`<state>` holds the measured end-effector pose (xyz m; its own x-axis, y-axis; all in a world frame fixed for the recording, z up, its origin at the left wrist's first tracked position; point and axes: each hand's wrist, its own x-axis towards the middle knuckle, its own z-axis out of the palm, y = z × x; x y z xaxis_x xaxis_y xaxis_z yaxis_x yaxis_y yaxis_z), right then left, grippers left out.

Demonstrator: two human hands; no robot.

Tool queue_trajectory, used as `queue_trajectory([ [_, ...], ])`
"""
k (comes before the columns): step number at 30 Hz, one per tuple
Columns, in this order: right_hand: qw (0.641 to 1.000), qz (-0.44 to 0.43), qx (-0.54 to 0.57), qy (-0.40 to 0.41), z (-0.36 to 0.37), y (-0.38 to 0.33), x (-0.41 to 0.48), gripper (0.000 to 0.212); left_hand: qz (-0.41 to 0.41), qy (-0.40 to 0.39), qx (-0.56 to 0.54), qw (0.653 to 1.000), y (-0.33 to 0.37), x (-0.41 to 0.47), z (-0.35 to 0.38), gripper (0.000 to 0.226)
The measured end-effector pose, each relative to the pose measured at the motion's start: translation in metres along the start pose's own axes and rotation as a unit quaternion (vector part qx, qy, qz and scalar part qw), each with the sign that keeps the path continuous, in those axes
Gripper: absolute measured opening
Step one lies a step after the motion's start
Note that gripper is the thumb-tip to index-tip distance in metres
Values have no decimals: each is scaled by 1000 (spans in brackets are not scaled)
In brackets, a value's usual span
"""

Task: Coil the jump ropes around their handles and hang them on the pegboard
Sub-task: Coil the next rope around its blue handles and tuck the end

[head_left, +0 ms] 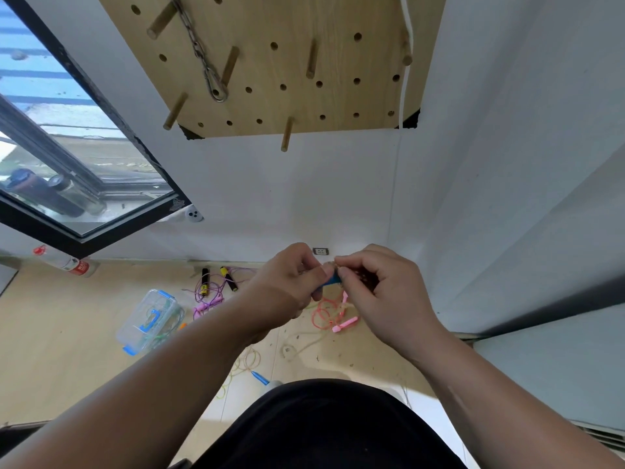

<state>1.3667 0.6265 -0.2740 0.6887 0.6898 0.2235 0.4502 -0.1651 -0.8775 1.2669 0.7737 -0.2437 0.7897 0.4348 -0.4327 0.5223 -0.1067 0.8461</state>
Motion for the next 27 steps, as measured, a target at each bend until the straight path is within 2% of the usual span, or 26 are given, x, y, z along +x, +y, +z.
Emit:
queue_trajectory([
  [2,1000,1,11,15,-2,-1,0,16,16,31,10,999,-2,3,5,22],
  [5,1000,10,8,28,-4,-7,-3,23,27,90,-34,995,0,6,8,16],
  [7,998,36,41,38,-4,-12,-6,21,36,123,-62,990,3,7,10,13],
  [9,992,71,89,45,-3,-15,-8,25,42,143,-82,985,7,7,11,19],
  [11,989,94,102,50,-3,-14,-10,26,33,153,-143,977,11,5,11,19],
  [17,977,135,162,24,-5,-11,-6,13,18,82,-300,950,19,-8,5,26],
  [24,963,131,230,-53,-9,0,2,10,-17,-22,-386,922,18,-20,3,25],
  [27,956,114,244,-117,-17,5,8,13,-39,-56,-398,915,14,-24,-1,25],
])
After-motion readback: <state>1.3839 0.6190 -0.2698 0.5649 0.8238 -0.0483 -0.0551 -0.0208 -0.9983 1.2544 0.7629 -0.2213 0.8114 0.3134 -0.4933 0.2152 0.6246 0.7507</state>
